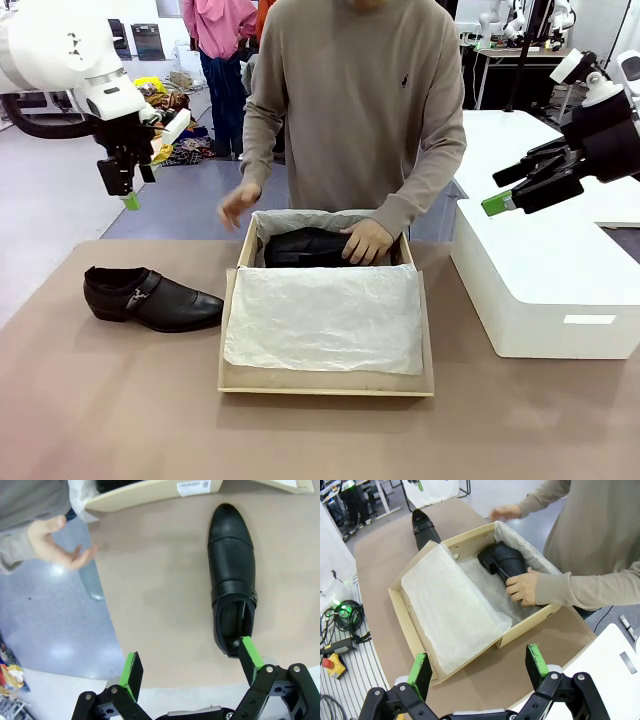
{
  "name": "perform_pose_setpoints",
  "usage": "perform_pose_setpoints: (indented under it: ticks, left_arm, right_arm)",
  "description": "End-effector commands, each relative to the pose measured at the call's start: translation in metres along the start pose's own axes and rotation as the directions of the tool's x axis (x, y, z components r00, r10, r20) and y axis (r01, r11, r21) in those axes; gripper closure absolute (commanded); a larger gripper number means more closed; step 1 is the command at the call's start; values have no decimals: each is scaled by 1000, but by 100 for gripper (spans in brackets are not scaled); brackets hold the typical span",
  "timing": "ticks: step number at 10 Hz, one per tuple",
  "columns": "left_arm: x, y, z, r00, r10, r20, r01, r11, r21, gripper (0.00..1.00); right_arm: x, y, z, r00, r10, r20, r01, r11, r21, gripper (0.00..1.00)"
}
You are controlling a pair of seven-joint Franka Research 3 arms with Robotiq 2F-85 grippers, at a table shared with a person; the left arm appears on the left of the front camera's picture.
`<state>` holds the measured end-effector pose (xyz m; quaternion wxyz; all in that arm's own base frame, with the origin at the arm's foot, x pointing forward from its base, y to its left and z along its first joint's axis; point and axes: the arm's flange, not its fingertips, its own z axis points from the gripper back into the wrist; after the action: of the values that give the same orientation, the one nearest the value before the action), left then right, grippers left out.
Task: Pack the shoes into the box.
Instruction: Place the other shoe of the Shoes into the Shoes Box.
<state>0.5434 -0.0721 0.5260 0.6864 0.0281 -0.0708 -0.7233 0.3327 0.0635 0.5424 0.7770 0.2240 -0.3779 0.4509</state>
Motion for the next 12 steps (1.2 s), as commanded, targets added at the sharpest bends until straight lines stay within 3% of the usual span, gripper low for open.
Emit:
perform_pose_setpoints:
  ticks: [1, 4, 8, 11, 12]
  left_arm:
    - [-20, -21, -13, 999, -11, -32, 12, 999, 37, 0]
    - [-32, -28, -37, 1000, -19, -21, 20, 998, 54, 0]
    - [-45, -28, -68, 998, -23, -56, 22, 999, -25, 0]
    - [-49, -27, -69, 999, -10, -41, 6, 996, -88, 0]
    - [-42, -28, -77, 999, 5, -47, -7, 999, -52, 0]
  right_arm:
    - [1, -4, -1, 1000, 21, 24, -21, 1000, 13, 0]
    - [1, -4, -1, 1000, 21, 24, -21, 1000, 13, 0]
    - [1, -4, -1, 1000, 21, 24, -21, 1000, 13, 0]
    - [1, -4, -1, 1000, 21, 24, -21, 1000, 13, 0]
    - [1, -4, -1, 1000, 21, 24, -21, 1000, 13, 0]
